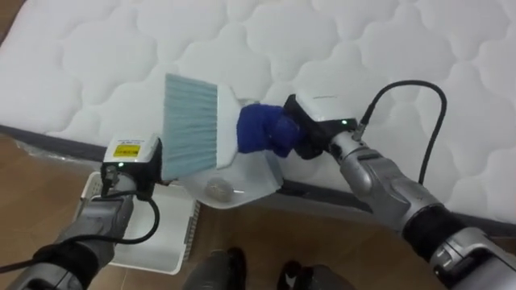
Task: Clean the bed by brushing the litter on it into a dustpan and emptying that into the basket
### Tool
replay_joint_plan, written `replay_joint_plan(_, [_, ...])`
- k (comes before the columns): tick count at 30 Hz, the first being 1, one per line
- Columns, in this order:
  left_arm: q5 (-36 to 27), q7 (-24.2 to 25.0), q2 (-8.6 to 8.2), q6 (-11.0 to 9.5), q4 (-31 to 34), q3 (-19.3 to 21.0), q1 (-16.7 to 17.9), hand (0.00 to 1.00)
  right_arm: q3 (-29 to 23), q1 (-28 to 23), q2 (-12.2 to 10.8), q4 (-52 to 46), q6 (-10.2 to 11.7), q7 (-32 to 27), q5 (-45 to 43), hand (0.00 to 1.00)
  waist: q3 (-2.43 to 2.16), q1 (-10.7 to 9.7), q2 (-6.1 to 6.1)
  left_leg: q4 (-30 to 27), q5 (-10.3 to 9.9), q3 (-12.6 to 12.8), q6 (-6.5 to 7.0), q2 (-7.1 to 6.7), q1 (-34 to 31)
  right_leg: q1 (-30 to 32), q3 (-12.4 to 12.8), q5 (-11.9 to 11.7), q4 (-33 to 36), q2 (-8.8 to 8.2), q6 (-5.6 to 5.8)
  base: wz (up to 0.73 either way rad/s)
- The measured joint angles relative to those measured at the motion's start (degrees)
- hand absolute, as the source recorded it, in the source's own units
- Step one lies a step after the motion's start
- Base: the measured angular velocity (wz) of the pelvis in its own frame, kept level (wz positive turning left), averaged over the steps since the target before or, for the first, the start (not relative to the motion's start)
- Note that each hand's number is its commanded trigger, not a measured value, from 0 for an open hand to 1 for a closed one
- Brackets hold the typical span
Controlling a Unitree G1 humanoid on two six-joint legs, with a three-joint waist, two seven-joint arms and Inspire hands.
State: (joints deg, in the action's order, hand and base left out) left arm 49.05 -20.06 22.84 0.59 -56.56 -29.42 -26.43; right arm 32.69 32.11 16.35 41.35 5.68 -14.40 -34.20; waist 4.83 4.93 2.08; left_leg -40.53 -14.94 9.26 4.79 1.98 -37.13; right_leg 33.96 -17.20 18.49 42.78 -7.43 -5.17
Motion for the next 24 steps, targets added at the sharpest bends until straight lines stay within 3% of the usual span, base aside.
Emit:
replay_joint_plan(7, [-2.4,-0.9,-0.75,-0.9,-2.6,0.2,0.5,1.00,-6.0,-2.3,0.3,1.4,0.8,-1.2,13.6,1.00,-0.03,-1.2,0.07,2.0,0.0,0.8,0.06,-0.49,3.8,-3.1,0.6,0.1,-1.2,-0.30,0.41,-0.03])
replay_joint_plan(15, [-2.5,-2.3,-0.75,-3.4,-1.4,7.2,1.8,1.00,-14.6,-3.3,2.1,3.3,2.1,-4.4,21.5,1.00,-0.26,-3.4,0.17,3.9,0.1,0.4,0.17,-0.88,8.2,-7.9,0.5,-0.1,-3.5,-0.10,0.91,0.01])
replay_joint_plan(18, [-2.7,-3.1,-0.92,-3.9,-0.8,7.8,3.1,1.00,-17.4,-6.8,2.2,3.0,2.0,-6.8,23.9,1.00,-1.21,-3.9,-0.09,6.1,0.2,-0.7,0.02,-1.15,12.1,-12.7,0.1,-0.5,-6.8,0.82,1.64,0.16])
replay_joint_plan(19, [-3.2,-3.3,-1.12,-3.9,1.1,8.6,5.8,1.00,-18.2,-9.4,2.2,2.1,2.1,-6.9,24.3,1.00,-2.47,-4.8,-0.72,6.7,0.2,-1.7,0.02,-1.33,13.3,-14.9,0.8,-0.8,-8.7,1.76,2.06,0.34])
replay_joint_plan(20, [-3.6,-3.6,-1.39,-3.9,2.7,8.9,8.4,1.00,-18.7,-12.1,2.4,1.4,2.1,-7.6,25.3,0.84,-3.54,-5.6,-0.88,8.3,0.2,-1.9,0.02,-1.71,15.5,-17.0,2.8,-1.0,-10.4,2.61,2.41,0.33])
replay_joint_plan(21, [-3.9,-3.7,-1.47,-4.0,3.1,9.0,9.5,1.00,-19.1,-13.3,2.4,1.0,2.1,-7.7,25.5,0.79,-3.72,-5.8,-0.84,9.4,0.3,-1.9,0.05,-1.93,16.9,-18.2,3.8,-1.1,-11.2,2.88,2.58,0.16])
replay_joint_plan(23, [-4.6,-3.7,-1.61,-4.1,3.8,10.3,13.8,1.00,-20.7,-17.0,2.1,0.0,2.1,-8.1,25.8,0.33,-4.29,-5.9,-1.06,13.1,0.9,-1.8,-0.02,-2.73,21.8,-22.5,5.9,-1.5,-14.3,3.50,3.28,0.00])
replay_joint_plan(24, [-4.6,-3.7,-1.72,-4.1,4.1,11.2,14.5,1.00,-21.2,-17.4,2.1,-0.1,2.1,-8.3,25.9,0.15,-4.35,-6.1,-1.18,13.7,1.0,-1.8,0.00,-2.80,22.5,-23.2,5.9,-1.7,-15.0,3.58,3.39,0.00])
